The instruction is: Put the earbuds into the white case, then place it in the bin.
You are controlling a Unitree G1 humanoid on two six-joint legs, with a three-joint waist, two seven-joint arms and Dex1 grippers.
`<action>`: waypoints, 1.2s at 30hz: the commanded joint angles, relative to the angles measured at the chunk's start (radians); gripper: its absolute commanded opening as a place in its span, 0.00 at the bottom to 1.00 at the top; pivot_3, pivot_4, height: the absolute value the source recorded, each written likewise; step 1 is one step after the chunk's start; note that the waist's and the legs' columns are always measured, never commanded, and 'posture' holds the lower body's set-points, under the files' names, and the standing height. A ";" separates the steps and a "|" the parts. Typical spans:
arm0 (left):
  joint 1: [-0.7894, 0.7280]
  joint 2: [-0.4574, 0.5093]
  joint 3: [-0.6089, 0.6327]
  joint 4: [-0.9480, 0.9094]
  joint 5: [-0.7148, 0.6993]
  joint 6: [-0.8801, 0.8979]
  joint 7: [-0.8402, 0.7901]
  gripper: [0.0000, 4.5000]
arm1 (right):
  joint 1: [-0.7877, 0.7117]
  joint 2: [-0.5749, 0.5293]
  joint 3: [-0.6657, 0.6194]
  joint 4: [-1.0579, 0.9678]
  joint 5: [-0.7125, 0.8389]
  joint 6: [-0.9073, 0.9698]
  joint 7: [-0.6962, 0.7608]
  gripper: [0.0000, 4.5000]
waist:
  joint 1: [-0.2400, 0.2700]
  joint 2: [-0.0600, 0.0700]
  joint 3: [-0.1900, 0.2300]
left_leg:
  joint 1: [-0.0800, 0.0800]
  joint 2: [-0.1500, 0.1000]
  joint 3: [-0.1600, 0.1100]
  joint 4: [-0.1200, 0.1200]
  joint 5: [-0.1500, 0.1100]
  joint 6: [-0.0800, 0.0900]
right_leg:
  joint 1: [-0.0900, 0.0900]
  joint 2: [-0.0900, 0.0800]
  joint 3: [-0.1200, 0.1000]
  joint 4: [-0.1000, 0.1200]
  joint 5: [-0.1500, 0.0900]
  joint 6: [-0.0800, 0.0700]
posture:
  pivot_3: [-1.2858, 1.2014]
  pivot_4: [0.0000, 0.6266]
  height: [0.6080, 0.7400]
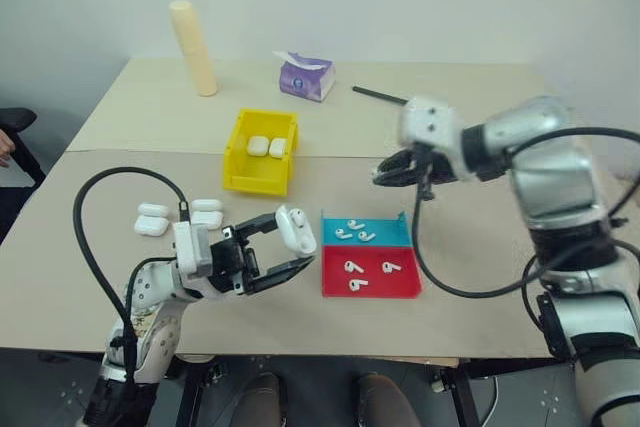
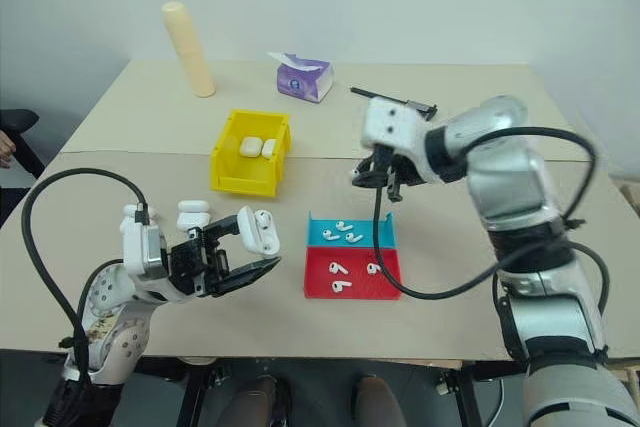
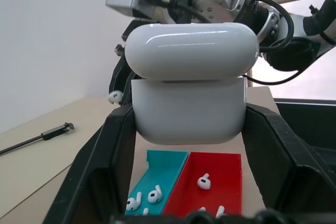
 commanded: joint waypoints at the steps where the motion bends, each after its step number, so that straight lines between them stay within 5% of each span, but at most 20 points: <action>1: -0.051 0.001 0.001 -0.043 -0.058 0.040 -0.016 0.61 | 0.000 0.076 -0.263 -0.212 0.210 0.302 -0.093 0.14 | -0.002 0.000 0.000 | 0.000 0.000 -0.001 0.000 0.000 0.000 | 0.000 0.000 0.000 0.000 0.000 0.000 | 0.52 0.24 1.00; 6: -0.132 -0.015 -0.018 -0.018 -0.091 0.098 -0.045 0.61 | 0.042 0.278 -0.559 -0.426 0.476 0.590 -0.187 0.14 | -0.005 0.000 -0.001 | 0.001 0.000 -0.005 0.000 0.000 0.000 | 0.001 0.001 0.001 0.000 0.000 0.000 | 0.52 0.24 1.00; 11: -0.204 -0.031 -0.024 -0.004 -0.113 0.151 -0.065 0.61 | 0.116 0.390 -0.655 -0.553 0.667 0.662 -0.278 0.14 | -0.005 0.001 -0.001 | 0.000 -0.001 -0.005 0.000 0.000 0.000 | 0.001 0.001 0.000 0.000 0.000 0.000 | 0.52 0.24 1.00; 26: -0.252 -0.059 -0.018 0.020 -0.121 0.203 -0.094 0.61 | 0.274 0.334 -0.498 -0.544 1.001 0.434 -0.484 0.14 | -0.010 0.001 -0.001 | 0.000 -0.001 -0.007 0.000 0.000 0.000 | 0.002 0.001 0.001 -0.001 0.000 0.001 | 0.52 0.24 1.00; 36: -0.219 -0.096 -0.026 0.014 -0.091 0.188 -0.095 0.61 | 0.339 0.215 -0.320 -0.500 1.006 0.224 -0.511 0.14 | -0.010 0.001 -0.001 | 0.000 -0.001 -0.007 0.000 0.000 0.000 | 0.002 0.001 0.000 -0.001 0.000 0.001 | 0.52 0.24 1.00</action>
